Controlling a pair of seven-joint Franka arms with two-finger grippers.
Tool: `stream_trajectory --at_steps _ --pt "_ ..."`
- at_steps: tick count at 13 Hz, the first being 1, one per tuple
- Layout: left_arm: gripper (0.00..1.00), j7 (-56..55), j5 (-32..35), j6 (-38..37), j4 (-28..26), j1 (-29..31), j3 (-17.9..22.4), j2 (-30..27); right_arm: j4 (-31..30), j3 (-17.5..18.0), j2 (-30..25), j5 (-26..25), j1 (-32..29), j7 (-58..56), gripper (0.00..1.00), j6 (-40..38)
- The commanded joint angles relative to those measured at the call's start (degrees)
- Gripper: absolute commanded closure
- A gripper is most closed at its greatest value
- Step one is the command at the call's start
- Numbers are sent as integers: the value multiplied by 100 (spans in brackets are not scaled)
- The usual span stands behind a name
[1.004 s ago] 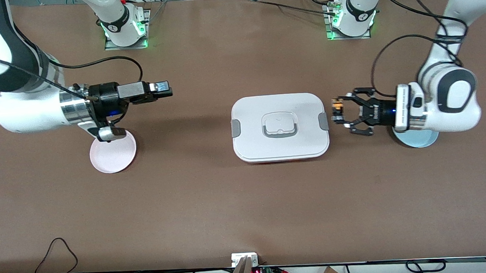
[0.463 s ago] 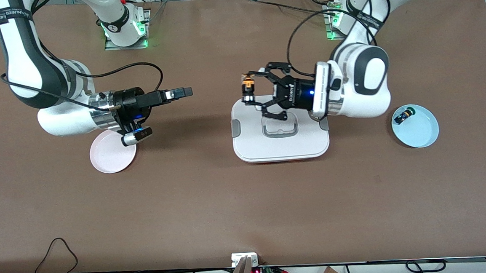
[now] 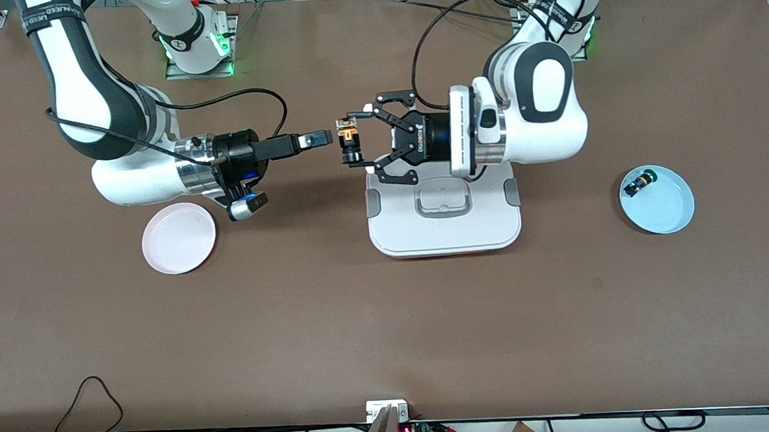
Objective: Transfer orange switch to right arm and place
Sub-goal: 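Close the right gripper on the orange switch held by the left gripper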
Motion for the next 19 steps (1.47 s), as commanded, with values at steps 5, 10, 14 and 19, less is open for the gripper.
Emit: stream_trajectory --at_steps 5,10,14,19 --pt "100 -214 -82 229 256 -127 12 30 -3 16 -86 453 11 590 0 80" --pt "100 -188 -73 229 256 -127 20 57 50 7 -95 436 90 414 0 89" --pt "100 -179 -73 229 256 -127 20 65 50 16 -86 409 90 -226 1 98" --pt "100 -170 -73 229 256 -119 20 74 76 16 1 453 134 -351 2 255"
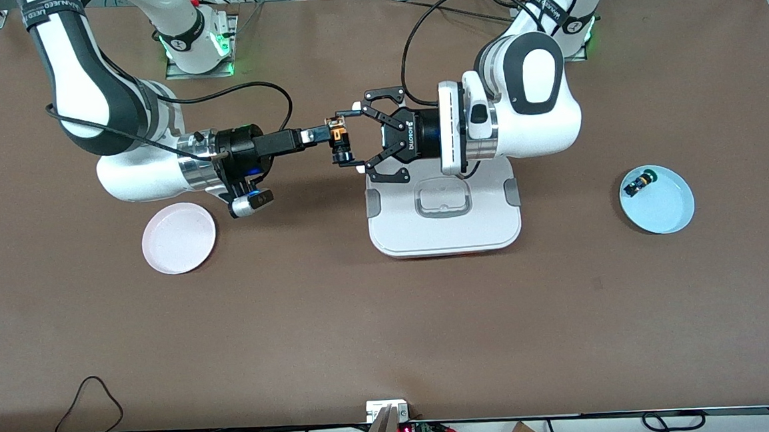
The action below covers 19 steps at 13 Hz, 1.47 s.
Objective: Transfer orange switch to right arm and place
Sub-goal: 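Close the right gripper on the orange switch held by the left gripper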
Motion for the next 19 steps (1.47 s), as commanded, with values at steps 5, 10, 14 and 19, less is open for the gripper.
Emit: stream_trajectory --at_steps 5,10,14,19 --pt "100 11 -73 42 109 -34 8 59 323 11 194 121 110 -54 2 228" --pt "100 11 -73 42 109 -34 8 59 332 3 194 121 110 -116 44 228" --pt "100 11 -73 42 109 -34 8 59 349 3 221 121 102 -133 72 228" --pt "99 -7 -90 42 109 -25 8 59 446 11 264 121 93 -238 76 219"
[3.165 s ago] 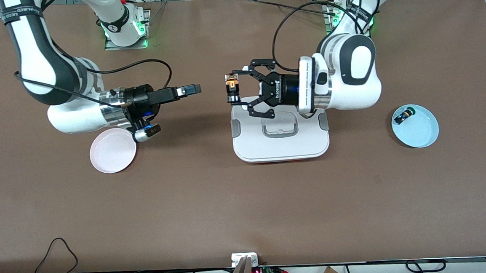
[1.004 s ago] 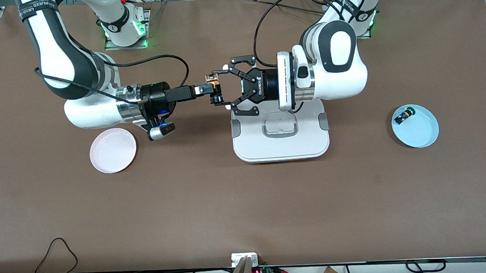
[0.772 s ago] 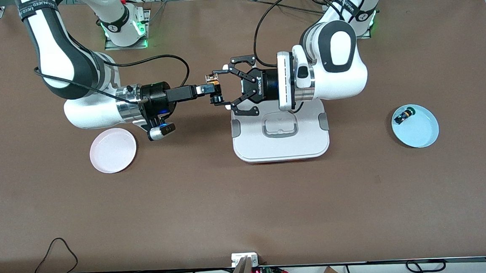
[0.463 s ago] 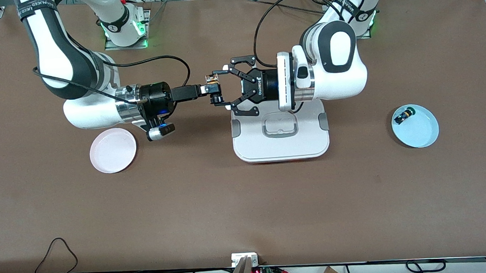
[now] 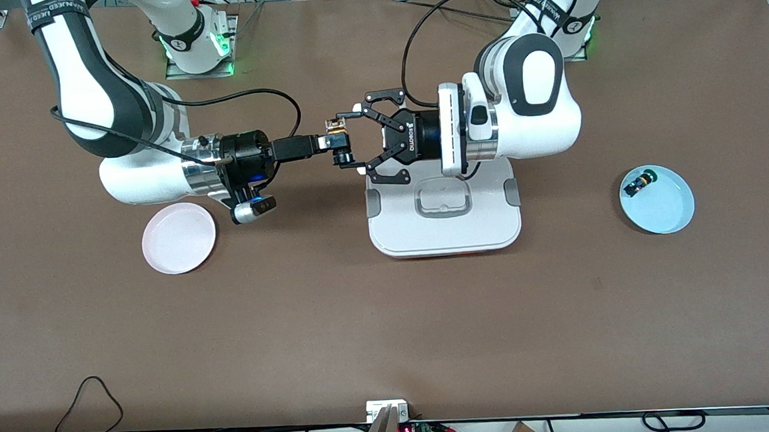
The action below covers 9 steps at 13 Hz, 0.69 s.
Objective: Transfer orange switch to right arm and place
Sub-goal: 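Open the left gripper and pull it back from the switch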
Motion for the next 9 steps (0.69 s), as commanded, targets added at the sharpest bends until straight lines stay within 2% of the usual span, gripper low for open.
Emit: stream_trajectory --at_steps 1,2,3,5,9 --pt "84 -49 -101 37 111 -16 2 33 181 18 128 54 22 -229 76 18" --pt "45 -22 -127 37 111 -16 2 33 181 10 128 54 22 -229 76 18" --pt "0 -14 -136 28 111 1 -7 24 181 18 128 54 22 -238 76 18" --pt "0 -22 -127 19 103 45 2 6 181 18 128 54 22 -308 77 18" --pt "0 13 -57 -16 -309 667 55 -256 181 9 128 28 -4 -404 77 18"
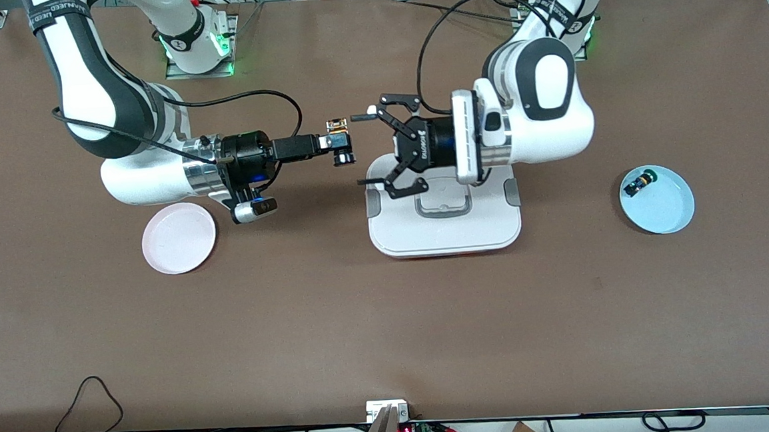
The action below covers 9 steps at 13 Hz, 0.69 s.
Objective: Transfer orange switch to right arm and place
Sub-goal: 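Open the left gripper and pull it back from the switch, then move the orange switch with the right gripper over the white plate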
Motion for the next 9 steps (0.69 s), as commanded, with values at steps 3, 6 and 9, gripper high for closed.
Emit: stream_trajectory --at_steps 3,6,9 --pt "0 276 706 -29 -715 1232 4 -479 172 -1 99 -164 -133 -509 77 19" --pt "0 408 1688 -29 -1040 2164 48 -515 164 -1 99 -953 -449 -1236 79 10" --pt "0 620 3333 -3 -1050 2552 486 -506 164 -1 73 -2392 -704 -1625 80 -25"
